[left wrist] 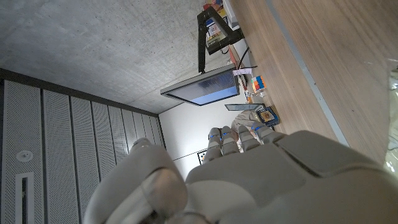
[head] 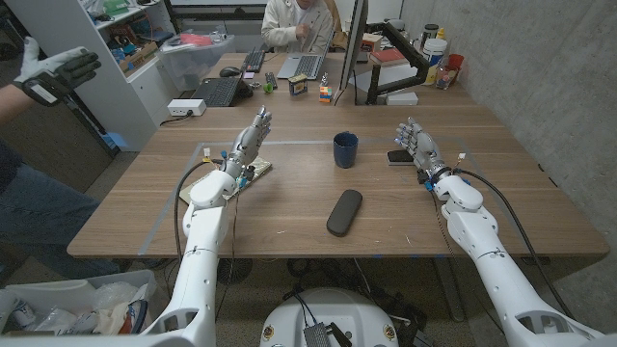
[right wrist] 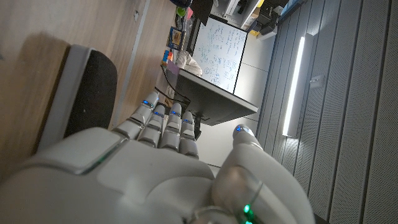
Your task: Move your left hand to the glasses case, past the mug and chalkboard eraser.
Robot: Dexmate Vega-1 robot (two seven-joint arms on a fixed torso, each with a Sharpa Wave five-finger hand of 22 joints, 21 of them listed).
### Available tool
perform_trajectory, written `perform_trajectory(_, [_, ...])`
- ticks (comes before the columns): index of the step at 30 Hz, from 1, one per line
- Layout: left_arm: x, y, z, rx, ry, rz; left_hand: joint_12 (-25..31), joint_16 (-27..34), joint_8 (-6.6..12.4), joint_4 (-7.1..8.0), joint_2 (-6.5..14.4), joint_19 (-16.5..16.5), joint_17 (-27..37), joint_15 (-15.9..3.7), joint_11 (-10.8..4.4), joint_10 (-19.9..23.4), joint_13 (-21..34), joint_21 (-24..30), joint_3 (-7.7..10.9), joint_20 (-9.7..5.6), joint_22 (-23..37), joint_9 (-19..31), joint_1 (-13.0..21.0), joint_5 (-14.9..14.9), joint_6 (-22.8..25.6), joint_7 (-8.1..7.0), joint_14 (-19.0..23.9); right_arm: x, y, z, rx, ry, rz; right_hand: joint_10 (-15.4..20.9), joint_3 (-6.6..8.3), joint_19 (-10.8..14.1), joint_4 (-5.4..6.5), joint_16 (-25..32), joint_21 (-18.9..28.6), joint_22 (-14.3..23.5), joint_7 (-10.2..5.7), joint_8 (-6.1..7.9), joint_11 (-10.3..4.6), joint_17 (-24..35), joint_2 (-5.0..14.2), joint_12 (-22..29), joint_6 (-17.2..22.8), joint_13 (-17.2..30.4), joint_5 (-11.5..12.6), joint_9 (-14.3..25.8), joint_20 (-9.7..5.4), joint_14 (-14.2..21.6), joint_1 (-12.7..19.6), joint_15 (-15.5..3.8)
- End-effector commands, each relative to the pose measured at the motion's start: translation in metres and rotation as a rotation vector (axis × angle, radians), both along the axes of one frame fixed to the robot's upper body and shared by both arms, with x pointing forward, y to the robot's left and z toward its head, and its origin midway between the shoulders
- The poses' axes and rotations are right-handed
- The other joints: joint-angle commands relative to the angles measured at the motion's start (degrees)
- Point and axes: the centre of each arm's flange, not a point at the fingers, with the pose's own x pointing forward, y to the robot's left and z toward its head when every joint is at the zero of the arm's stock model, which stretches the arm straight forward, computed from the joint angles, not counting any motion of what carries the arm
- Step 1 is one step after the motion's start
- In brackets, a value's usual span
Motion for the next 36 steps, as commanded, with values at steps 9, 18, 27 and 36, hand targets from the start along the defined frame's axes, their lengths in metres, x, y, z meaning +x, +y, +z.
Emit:
perform_trajectory(9, [-0.013, -0.011, 0.013, 0.093, -0.060, 0.033, 0.19, 0.28, 0.32, -0.50, -0.06, -0.76, 0.15, -0.03, -0.52, -0.08, 0.17, -0.24, -0.03, 0.33, 0.31, 0.14, 1.33, 0.52, 0.07, 0.01, -0.39, -0.003, -0.002, 0.002, 0.006, -0.011, -0.006, 0.50, -0.19, 0.62, -0.13, -0.09, -0.46, 0.30, -0.25, -0.03, -0.07, 0.13, 0.42, -0.24, 0.26, 0.06, 0.23, 0.18, -0.78, 0.27, -0.06, -0.08])
perform_trajectory(18, [-0.015, -0.019, 0.019, 0.125, -0.099, 0.060, 0.47, 0.51, 0.45, -0.88, 0.03, -0.71, 0.14, -0.08, -0.76, 0.62, 0.19, -0.18, 0.02, 1.02, 0.32, 0.16, 2.07, 0.56, 0.33, -0.60, 0.26, -0.003, -0.005, 0.000, 0.024, -0.018, -0.011, 0.57, -0.27, 0.74, -0.15, -0.12, -0.68, 0.30, -0.23, -0.06, -0.05, 0.14, 0.42, -0.31, 0.29, 0.07, 0.23, 0.18, -0.68, 0.30, -0.13, -0.09])
perform_trajectory(27, [-0.018, -0.024, 0.023, 0.167, -0.114, 0.066, 0.59, 0.57, 0.60, -1.30, 0.13, -0.48, 0.14, -0.20, -0.72, 1.01, 0.21, -0.06, 0.10, 1.68, 0.33, 0.19, 2.87, 0.60, 0.72, -1.05, 0.60, -0.004, -0.008, -0.001, 0.036, -0.022, -0.014, 0.61, -0.32, 0.83, -0.17, -0.15, -0.95, 0.31, -0.24, -0.09, -0.03, 0.14, 0.47, -0.41, 0.30, 0.08, 0.23, 0.19, -0.67, 0.34, -0.16, -0.19])
perform_trajectory(36, [-0.021, -0.029, 0.024, 0.196, -0.121, 0.056, 0.61, 0.57, 0.61, -1.56, 0.20, -0.50, 0.14, -0.04, -0.54, 1.13, 0.22, -0.06, 0.15, 1.93, 0.34, 0.20, 3.38, 0.62, 0.77, -1.29, 0.72, -0.005, -0.008, -0.003, 0.041, -0.018, -0.014, 0.66, -0.36, 0.91, -0.21, -0.16, -1.18, 0.32, -0.32, -0.11, -0.05, 0.14, 0.49, -0.48, 0.30, 0.08, 0.24, 0.19, -0.66, 0.42, -0.18, -0.13])
